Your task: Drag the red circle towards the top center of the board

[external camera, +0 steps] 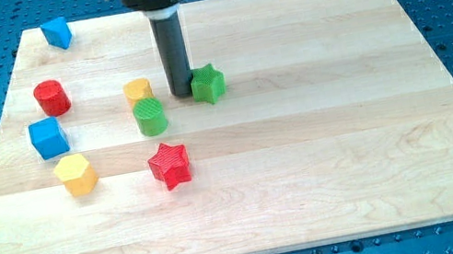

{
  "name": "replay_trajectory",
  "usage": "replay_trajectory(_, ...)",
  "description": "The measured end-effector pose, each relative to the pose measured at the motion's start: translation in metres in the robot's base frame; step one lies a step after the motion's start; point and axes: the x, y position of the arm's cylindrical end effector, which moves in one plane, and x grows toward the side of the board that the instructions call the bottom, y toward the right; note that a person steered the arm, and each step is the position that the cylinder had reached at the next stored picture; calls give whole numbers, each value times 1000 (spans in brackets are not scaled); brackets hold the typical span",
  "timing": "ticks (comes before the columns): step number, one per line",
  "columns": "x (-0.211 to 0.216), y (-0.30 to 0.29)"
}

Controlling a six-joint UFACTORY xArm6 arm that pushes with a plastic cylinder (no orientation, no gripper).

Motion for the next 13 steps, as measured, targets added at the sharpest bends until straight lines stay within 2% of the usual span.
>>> replay_trajectory(1, -19, -46)
replay_trajectory(2, -25, -130)
replay_trajectory(3, -68, -142)
replay_trajectory(4, -57, -232)
replay_trajectory(5, 8, -235)
replay_trajectory(6, 34, -184)
replay_trajectory(8, -19, -146)
replay_trajectory(9, -24, -157)
replay_trajectory(10, 56, -171)
replay_trajectory(11, 68, -231)
replay_trajectory(13, 32, -255)
